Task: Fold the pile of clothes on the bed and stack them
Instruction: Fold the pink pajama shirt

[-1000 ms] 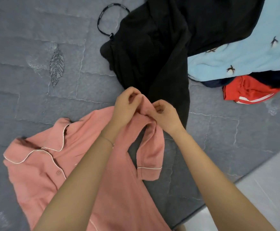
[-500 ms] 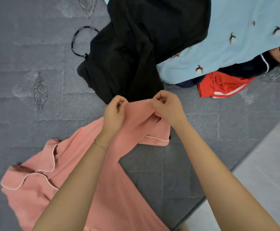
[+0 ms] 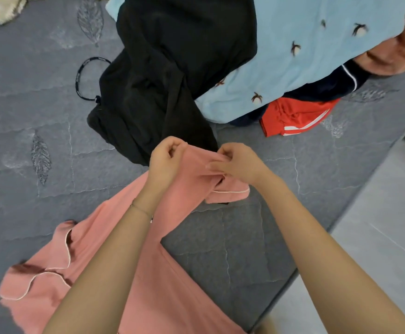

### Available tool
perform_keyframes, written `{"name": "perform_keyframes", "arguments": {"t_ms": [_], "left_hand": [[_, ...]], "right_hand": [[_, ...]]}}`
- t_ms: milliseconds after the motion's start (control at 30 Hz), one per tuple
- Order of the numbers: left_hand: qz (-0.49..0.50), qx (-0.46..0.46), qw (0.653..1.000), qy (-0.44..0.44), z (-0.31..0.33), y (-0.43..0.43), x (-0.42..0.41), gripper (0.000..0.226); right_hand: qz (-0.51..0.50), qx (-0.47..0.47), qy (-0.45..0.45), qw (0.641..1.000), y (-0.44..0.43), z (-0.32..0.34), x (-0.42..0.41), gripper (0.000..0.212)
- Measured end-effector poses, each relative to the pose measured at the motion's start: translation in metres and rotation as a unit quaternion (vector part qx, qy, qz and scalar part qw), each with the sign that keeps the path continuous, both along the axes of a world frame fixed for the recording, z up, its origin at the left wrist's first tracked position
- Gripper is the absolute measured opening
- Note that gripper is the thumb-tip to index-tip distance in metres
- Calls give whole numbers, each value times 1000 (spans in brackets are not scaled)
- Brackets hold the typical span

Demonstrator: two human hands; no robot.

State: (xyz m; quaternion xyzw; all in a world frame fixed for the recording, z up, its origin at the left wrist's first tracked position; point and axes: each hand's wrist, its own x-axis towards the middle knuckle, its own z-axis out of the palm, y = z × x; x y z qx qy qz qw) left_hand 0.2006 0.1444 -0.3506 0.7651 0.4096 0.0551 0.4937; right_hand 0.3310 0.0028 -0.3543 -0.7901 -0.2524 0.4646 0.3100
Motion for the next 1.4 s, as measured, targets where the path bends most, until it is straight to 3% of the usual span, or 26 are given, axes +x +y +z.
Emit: {"name": "perform_keyframes", "arguments": {"t_ms": [200, 400, 467, 633, 833, 1067, 1400], "left_hand": [[118, 16, 993, -2, -6, 5, 6, 18], [99, 36, 994, 13, -12, 6, 7, 17], [93, 50, 994, 9, -12, 1, 5, 14], [3, 190, 981, 38, -11, -8, -12, 39], [-27, 250, 961, 114, -13, -14, -56, 55], [27, 264, 948, 175, -14, -7, -140, 67], [153, 231, 934, 225, -12, -23, -323, 82]], "right_hand": [[-33, -18, -111, 993, -19, 10, 40, 44], [-125, -24, -143, 982, -39, 3, 61, 7], [-142, -21, -163, 976, -39, 0, 55, 10], [-84, 13, -238, 967, -26, -1, 33, 48], [-2, 48, -328, 943, 1, 6, -13, 55], [109, 64, -309, 943, 38, 9, -89, 70], [243, 70, -302, 919, 64, 8, -247, 83]]}}
